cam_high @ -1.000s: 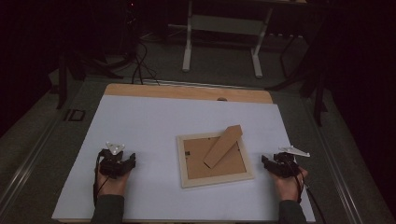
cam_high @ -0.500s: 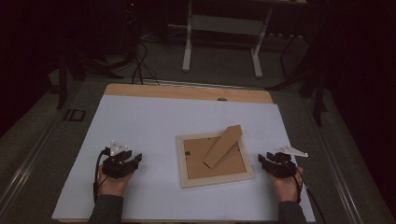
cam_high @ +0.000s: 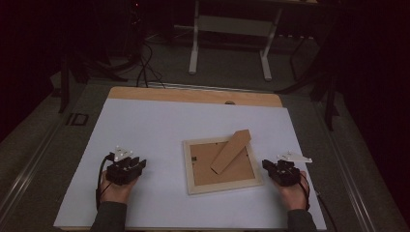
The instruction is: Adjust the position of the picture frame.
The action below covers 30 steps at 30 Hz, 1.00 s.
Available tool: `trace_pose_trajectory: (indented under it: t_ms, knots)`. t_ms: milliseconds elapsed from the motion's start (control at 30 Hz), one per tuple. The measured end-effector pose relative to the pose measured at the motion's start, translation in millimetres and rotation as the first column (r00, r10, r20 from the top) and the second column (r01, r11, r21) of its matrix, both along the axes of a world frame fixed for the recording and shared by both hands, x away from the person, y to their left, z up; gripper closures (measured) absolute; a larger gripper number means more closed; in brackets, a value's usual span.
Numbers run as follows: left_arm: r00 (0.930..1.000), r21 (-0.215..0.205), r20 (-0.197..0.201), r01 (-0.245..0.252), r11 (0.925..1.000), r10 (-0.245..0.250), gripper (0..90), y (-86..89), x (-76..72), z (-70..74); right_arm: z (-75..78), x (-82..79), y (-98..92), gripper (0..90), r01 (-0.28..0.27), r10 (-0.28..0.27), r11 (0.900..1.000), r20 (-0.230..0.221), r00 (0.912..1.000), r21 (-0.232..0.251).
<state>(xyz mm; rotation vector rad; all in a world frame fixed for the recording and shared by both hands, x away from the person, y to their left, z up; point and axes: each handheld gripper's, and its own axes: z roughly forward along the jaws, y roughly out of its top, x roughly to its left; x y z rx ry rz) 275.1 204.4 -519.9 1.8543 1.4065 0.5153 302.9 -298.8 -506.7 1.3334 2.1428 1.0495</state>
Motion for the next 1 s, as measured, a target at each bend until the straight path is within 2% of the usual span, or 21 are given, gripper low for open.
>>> trace_pose_trajectory:
  t_ms: [33,233,433,567,1000]
  knots:
    - [1.0,0.0,0.0,0.001,1.0,-0.001,67.9,0.0,0.0,0.1,0.3,-1.0,2.2,89.3,-0.016,0.016,1.0,-0.002,0.9999,-0.01]
    - [1.0,-0.002,-0.001,0.005,1.0,-0.005,66.9,0.1,0.1,-0.2,0.6,-6.4,11.1,90.0,-0.097,0.096,0.995,-0.025,0.9951,-0.03]
    - [1.0,-0.005,0.004,-0.005,1.0,0.005,64.9,1.4,-0.3,-0.5,-0.7,-14.3,17.0,90.0,-0.142,0.14,0.988,-0.047,0.9891,-0.054]
    - [1.0,-0.017,0.006,0.004,0.9998,-0.004,64.9,2.5,-0.2,-1.0,-1.7,-17.4,19.8,90.0,-0.16,0.157,0.985,-0.05,0.9864,-0.07]
    - [0.9994,-0.011,0.017,0.032,0.9994,-0.032,63.5,0.5,-0.7,-1.2,-3.8,-35.6,17.4,90.0,-0.197,0.192,0.976,-0.063,0.9794,-0.09]
